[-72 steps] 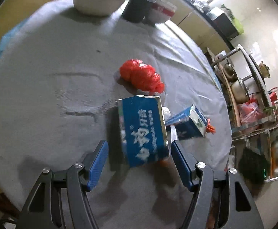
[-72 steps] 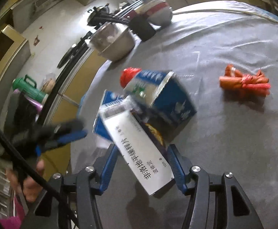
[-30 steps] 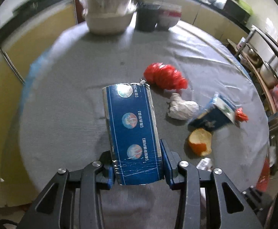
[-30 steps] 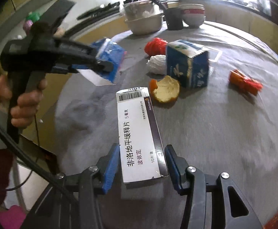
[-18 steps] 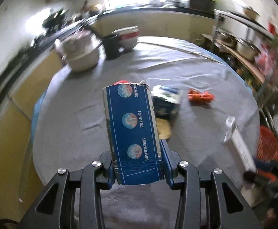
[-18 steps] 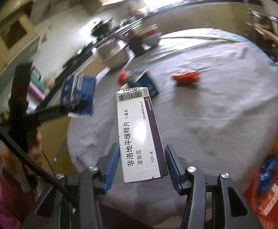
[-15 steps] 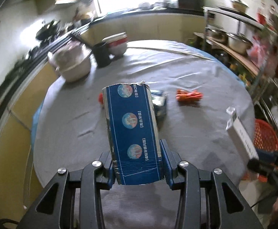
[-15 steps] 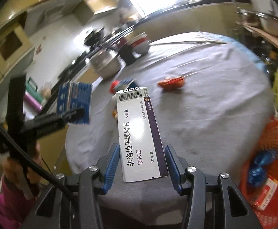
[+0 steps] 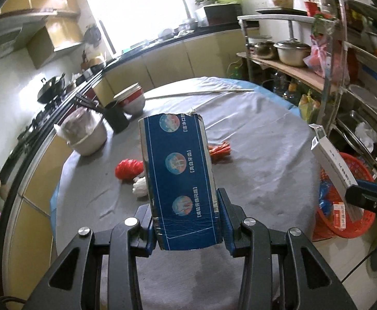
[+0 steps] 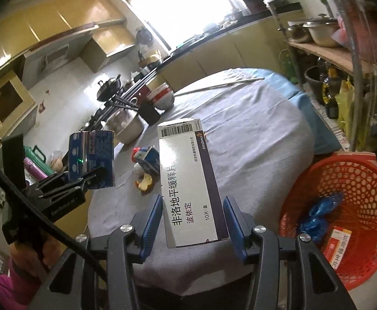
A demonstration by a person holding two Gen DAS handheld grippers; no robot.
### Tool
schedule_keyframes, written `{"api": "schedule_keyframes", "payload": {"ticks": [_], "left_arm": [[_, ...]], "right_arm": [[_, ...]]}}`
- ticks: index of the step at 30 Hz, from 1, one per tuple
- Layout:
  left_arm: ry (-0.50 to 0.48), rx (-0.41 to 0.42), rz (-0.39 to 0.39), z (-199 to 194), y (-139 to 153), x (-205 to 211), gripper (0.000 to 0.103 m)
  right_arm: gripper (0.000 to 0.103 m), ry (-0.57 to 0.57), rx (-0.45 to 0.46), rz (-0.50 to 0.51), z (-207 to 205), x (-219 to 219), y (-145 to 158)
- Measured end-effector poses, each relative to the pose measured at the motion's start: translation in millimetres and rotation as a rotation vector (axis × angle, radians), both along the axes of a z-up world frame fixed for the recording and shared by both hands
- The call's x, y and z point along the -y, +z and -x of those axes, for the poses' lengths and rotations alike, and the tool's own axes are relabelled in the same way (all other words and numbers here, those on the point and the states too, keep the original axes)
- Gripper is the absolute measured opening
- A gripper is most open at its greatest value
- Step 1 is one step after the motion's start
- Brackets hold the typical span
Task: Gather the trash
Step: 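Carry both boxes to the red basket and release the white box from the right tool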
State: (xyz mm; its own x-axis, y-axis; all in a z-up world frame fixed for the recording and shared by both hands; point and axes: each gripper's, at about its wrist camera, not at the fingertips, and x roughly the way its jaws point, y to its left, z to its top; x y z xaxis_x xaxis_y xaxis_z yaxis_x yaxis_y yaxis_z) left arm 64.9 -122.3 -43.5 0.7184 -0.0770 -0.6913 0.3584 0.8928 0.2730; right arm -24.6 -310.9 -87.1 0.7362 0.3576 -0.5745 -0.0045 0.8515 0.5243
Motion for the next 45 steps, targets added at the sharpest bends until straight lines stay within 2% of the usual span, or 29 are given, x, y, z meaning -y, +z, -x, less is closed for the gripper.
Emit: {"api": "schedule_keyframes", "payload": {"ticks": [10, 23, 30, 34, 42, 45], "left_arm": [[-0.076, 0.044, -0.055, 17.7, 6.6, 35.7, 0.042], [-0.189, 0.021, -0.113, 31.3, -1.6, 84.1, 0.042], [-0.293, -0.07, -0.062, 33.1, -12.5, 110.6, 0.042], [-0.36, -0.165, -0.013, 31.8, -25.8, 130.4, 0.042], [-0.464, -0.309, 0.107, 23.2, -51.4, 175.7, 0.042], [-0.492, -0.361, 0.108, 22.9, -63.9, 192.2, 0.043]], "right_arm": [[0.052, -0.076, 0.033, -0.029, 23.5, 30.0, 9.1], [0.052, -0.16, 0.03, -0.055, 48.9, 67.1, 5.7], [0.052, -0.272, 0.002, -0.084, 71.1, 100.8, -7.7], [0.052, -0.343, -0.034, -0.114, 84.1, 123.9, -21.4], [0.052, -0.487, -0.133, -0.203, 105.3, 160.1, -70.8], [0.052, -0.529, -0.174, -0.252, 108.9, 170.0, -89.1]]}}
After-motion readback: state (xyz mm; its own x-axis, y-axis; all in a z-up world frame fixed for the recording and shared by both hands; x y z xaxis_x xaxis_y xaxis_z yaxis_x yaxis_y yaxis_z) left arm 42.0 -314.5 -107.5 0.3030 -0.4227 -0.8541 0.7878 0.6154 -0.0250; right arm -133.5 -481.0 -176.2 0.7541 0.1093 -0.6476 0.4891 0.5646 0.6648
